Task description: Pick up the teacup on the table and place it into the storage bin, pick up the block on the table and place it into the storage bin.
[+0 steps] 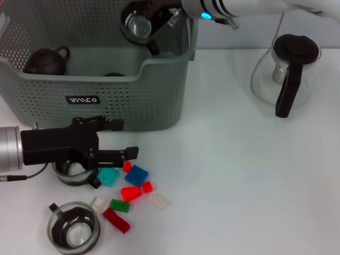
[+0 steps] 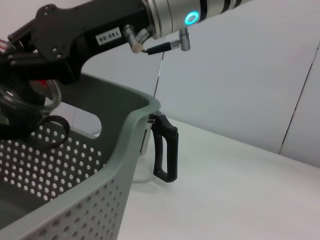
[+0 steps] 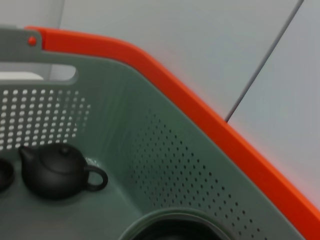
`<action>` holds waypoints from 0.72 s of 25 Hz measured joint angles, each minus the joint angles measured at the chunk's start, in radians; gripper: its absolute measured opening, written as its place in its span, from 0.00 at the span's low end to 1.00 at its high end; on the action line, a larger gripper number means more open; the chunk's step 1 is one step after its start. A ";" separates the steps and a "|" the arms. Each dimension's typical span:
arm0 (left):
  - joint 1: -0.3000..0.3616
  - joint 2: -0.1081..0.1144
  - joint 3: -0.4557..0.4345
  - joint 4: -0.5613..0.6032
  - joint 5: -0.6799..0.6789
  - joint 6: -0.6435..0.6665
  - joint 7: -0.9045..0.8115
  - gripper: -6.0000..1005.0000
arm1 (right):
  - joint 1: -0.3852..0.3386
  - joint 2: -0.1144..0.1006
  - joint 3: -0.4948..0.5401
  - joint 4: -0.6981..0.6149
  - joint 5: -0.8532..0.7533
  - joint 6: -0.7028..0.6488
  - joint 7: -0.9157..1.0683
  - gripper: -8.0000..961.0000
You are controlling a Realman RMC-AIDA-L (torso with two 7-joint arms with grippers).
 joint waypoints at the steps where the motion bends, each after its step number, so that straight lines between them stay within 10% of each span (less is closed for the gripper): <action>1: 0.000 0.000 0.000 0.000 0.000 0.000 0.001 0.86 | -0.001 0.000 -0.007 0.003 0.000 0.003 0.000 0.12; 18: 0.000 0.001 -0.002 0.000 0.001 -0.002 0.003 0.86 | -0.006 0.000 -0.061 0.039 0.000 -0.002 0.007 0.15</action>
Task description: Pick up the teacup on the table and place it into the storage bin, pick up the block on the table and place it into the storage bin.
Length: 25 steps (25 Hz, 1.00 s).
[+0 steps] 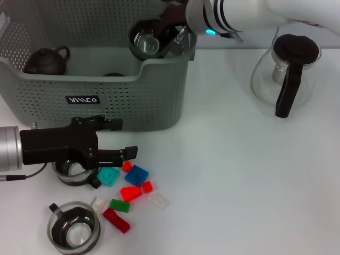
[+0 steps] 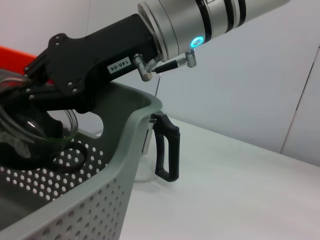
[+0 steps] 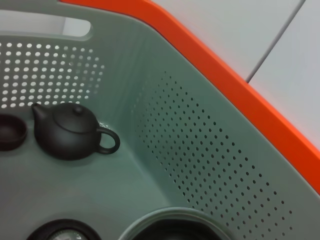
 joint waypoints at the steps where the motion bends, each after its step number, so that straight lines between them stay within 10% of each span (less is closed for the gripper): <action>1: 0.000 0.000 0.000 0.000 0.000 0.000 0.000 0.86 | 0.000 0.000 -0.001 0.000 0.000 0.000 0.000 0.16; 25: 0.007 -0.001 0.000 0.000 0.000 0.000 -0.003 0.86 | -0.002 -0.001 -0.014 0.002 -0.002 -0.019 0.001 0.21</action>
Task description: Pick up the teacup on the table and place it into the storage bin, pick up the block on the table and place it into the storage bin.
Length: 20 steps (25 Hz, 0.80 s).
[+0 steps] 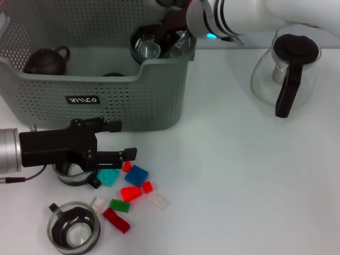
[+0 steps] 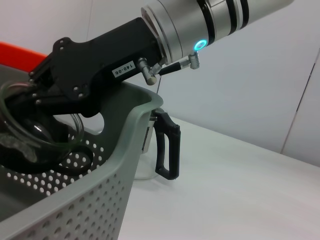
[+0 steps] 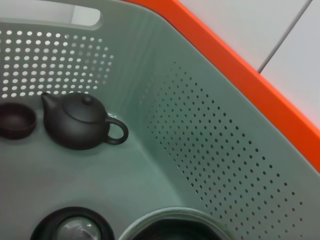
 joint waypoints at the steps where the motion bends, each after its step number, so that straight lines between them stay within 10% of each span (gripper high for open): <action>1: 0.000 0.000 0.000 0.000 0.000 0.000 0.000 0.86 | 0.000 -0.001 0.000 -0.001 0.000 -0.004 0.000 0.21; 13: 0.000 0.000 0.000 -0.002 0.003 0.000 0.002 0.86 | -0.001 -0.004 0.002 -0.016 0.001 -0.018 0.002 0.24; 20: 0.005 0.000 -0.005 0.000 0.003 0.009 0.003 0.86 | -0.011 -0.008 0.008 -0.061 0.000 -0.022 0.009 0.55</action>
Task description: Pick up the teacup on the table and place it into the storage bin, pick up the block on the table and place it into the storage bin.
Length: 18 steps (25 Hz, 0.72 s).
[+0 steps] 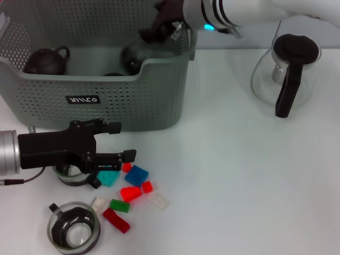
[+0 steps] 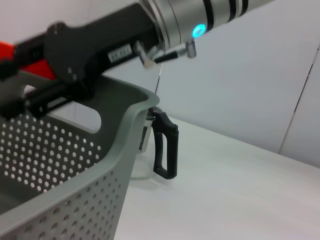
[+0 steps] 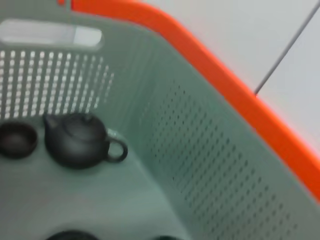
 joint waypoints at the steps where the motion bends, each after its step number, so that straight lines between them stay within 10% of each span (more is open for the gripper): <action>1: 0.002 0.000 -0.001 0.002 -0.001 0.001 0.000 0.86 | -0.013 -0.001 0.000 -0.028 -0.001 -0.003 0.007 0.60; 9: 0.017 0.001 -0.003 0.019 -0.004 0.011 -0.005 0.86 | -0.226 -0.003 0.027 -0.478 0.029 -0.104 0.028 0.92; 18: 0.035 0.015 -0.019 0.083 -0.004 0.102 -0.001 0.86 | -0.559 -0.006 0.018 -0.868 0.240 -0.316 -0.090 0.97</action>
